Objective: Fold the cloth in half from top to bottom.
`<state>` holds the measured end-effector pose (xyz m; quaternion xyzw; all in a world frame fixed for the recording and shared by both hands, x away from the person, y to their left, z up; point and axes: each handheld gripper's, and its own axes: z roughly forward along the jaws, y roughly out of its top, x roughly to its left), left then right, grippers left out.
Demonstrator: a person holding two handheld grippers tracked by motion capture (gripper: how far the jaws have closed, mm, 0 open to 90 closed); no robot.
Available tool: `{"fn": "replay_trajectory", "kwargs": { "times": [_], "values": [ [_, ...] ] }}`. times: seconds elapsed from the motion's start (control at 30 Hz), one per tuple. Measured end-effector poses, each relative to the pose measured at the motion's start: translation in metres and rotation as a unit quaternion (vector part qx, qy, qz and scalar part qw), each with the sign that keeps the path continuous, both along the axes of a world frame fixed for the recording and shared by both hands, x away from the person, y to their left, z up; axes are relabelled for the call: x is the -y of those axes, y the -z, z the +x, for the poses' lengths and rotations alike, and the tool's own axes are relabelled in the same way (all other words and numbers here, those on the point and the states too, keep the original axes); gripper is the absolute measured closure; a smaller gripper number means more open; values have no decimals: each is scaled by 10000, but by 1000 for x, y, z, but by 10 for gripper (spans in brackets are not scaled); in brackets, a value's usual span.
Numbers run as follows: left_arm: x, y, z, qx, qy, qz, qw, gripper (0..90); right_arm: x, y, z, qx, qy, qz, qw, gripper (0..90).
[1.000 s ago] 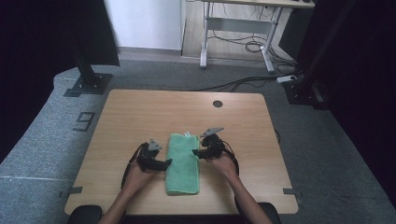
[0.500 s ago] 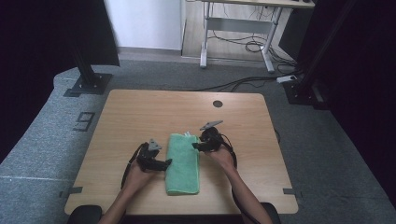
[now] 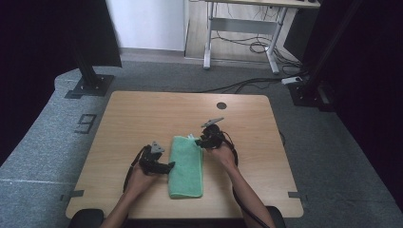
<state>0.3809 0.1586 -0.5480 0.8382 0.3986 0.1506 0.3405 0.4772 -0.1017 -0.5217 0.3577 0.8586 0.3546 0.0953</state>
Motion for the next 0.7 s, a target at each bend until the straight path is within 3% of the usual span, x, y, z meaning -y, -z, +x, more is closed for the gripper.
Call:
{"fn": "replay_trajectory", "kwargs": {
  "times": [0.23, 0.4, 0.7],
  "values": [
    [0, 0, 0, -1, 0, -1, 10000, 144, -5, 6, 8, 56, 74, -186, 9998, 592],
    [0, 0, 0, -2, -1, 0, 10000, 145, -8, 12, 11, -45, 57, -294, 9995, 613],
    [0, 0, 0, 3, -14, -1, 10000, 144, -8, 14, 10, -129, -98, -123, 9998, 806]
  ]
}}
